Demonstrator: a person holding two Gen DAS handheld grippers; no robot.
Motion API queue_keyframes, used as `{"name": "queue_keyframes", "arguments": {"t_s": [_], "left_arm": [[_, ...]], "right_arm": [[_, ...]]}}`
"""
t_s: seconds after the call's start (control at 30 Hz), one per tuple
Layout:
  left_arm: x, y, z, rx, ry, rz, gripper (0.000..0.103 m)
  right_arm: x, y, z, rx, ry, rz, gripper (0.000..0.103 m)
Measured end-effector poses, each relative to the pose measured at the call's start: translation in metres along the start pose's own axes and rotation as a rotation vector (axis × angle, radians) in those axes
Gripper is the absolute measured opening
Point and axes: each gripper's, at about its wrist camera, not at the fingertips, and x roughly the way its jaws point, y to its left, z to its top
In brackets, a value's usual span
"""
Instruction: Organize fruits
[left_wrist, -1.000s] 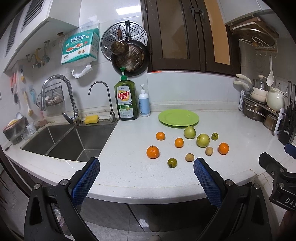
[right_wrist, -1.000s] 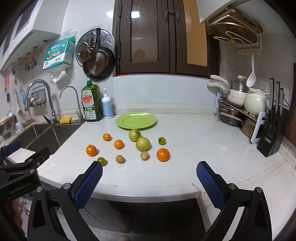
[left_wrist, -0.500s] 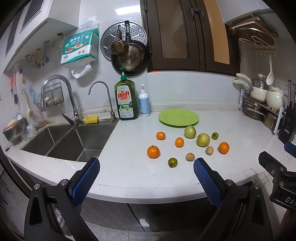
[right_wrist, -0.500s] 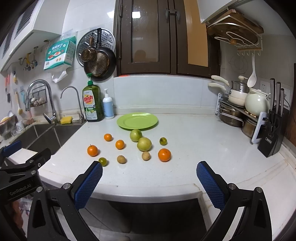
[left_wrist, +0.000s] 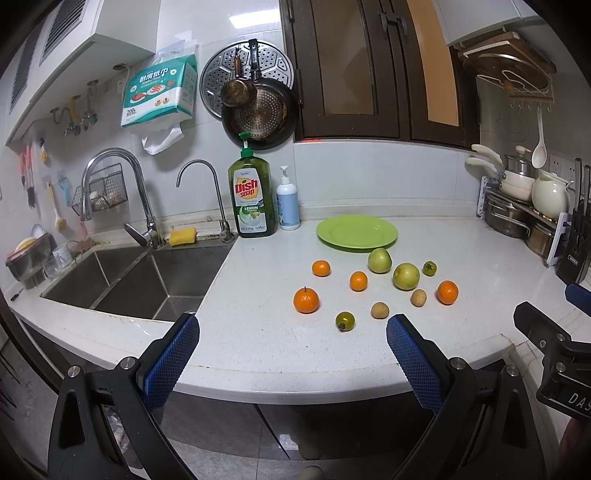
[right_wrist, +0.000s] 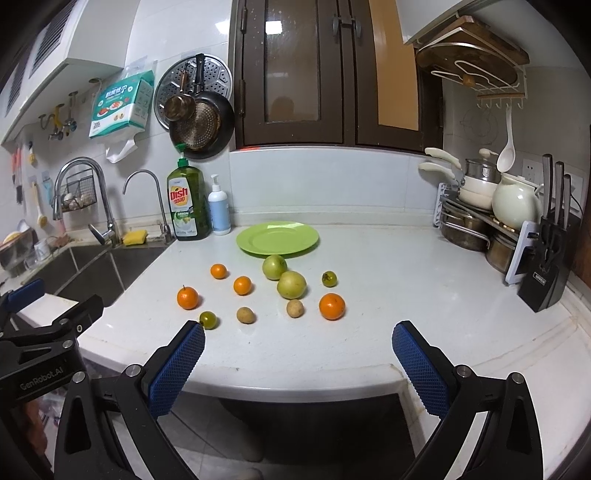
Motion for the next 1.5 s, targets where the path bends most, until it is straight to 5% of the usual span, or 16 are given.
{"name": "queue_keyframes", "arguments": {"t_s": [0.73, 0.97, 1.5], "left_arm": [[0.024, -0.002, -0.003, 0.04, 0.025, -0.018, 0.103], [0.048, -0.004, 0.002, 0.091, 0.029, -0.077, 0.089], [0.16, -0.014, 0.012, 0.273, 0.176, -0.32, 0.058]], "right_arm": [[0.022, 0.008, -0.002, -0.014, 0.039, 0.014, 0.102], [0.049, 0.016, 0.002, -0.03, 0.073, 0.081, 0.098], [0.168, 0.046, 0.015, -0.099, 0.251, 0.187, 0.066]]}}
